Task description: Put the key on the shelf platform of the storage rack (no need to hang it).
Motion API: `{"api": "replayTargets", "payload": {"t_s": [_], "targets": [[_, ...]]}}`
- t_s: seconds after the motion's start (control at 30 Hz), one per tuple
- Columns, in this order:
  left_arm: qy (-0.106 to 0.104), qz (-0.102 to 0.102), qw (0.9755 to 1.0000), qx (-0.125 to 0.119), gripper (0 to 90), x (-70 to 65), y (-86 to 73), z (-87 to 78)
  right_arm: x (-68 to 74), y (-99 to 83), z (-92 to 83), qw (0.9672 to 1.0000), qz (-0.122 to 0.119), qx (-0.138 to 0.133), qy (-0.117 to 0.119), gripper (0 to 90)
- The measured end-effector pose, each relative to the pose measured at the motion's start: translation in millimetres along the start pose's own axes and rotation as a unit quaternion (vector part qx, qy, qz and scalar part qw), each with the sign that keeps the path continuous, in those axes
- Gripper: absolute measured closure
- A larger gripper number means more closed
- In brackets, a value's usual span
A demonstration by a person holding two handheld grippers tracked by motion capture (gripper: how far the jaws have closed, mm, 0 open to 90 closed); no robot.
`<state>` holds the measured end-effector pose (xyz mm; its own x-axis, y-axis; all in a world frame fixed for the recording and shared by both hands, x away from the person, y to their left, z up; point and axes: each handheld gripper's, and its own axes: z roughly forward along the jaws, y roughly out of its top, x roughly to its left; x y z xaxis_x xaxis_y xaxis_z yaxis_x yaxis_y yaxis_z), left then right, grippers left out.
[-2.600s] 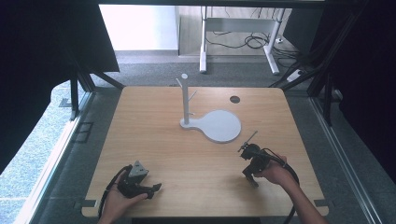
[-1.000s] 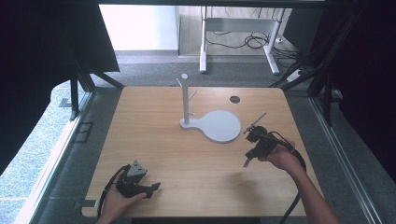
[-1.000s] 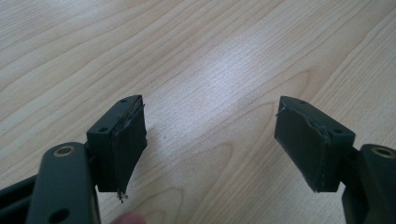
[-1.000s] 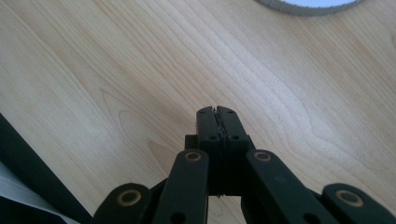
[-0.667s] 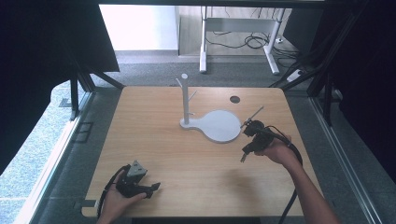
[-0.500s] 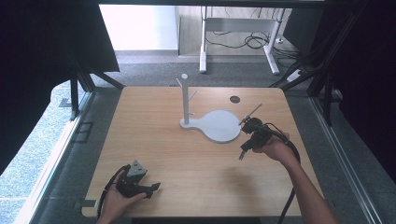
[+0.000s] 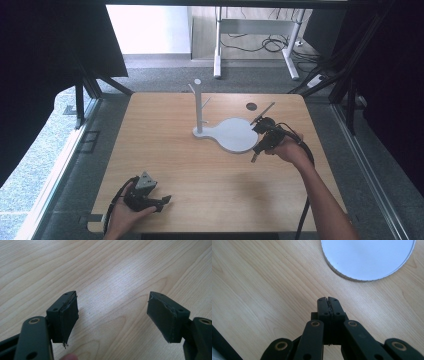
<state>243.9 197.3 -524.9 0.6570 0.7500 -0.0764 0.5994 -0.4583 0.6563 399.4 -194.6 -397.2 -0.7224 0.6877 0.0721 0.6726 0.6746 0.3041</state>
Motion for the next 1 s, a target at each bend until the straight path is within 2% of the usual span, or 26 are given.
{"api": "replayTargets", "payload": {"t_s": [0.37, 0.9, 1.0], "targets": [[-0.001, -0.002, 1.0, 0.0, 25.3, 0.6, -0.1, -0.3, -4.8, 14.1, 3.1, 0.9999, 0.004, 0.012, -0.002, 90.0], [0.001, -0.002, 1.0, -0.003, 25.3, 2.0, -0.5, -0.7, -12.6, 33.1, 7.6, 0.9998, 0.011, 0.015, -0.004, 90.0], [0.001, -0.001, 1.0, -0.001, 25.3, 2.3, -0.4, -1.2, -13.4, 37.2, 7.3, 0.9998, 0.013, 0.011, -0.014, 90.0]]}}
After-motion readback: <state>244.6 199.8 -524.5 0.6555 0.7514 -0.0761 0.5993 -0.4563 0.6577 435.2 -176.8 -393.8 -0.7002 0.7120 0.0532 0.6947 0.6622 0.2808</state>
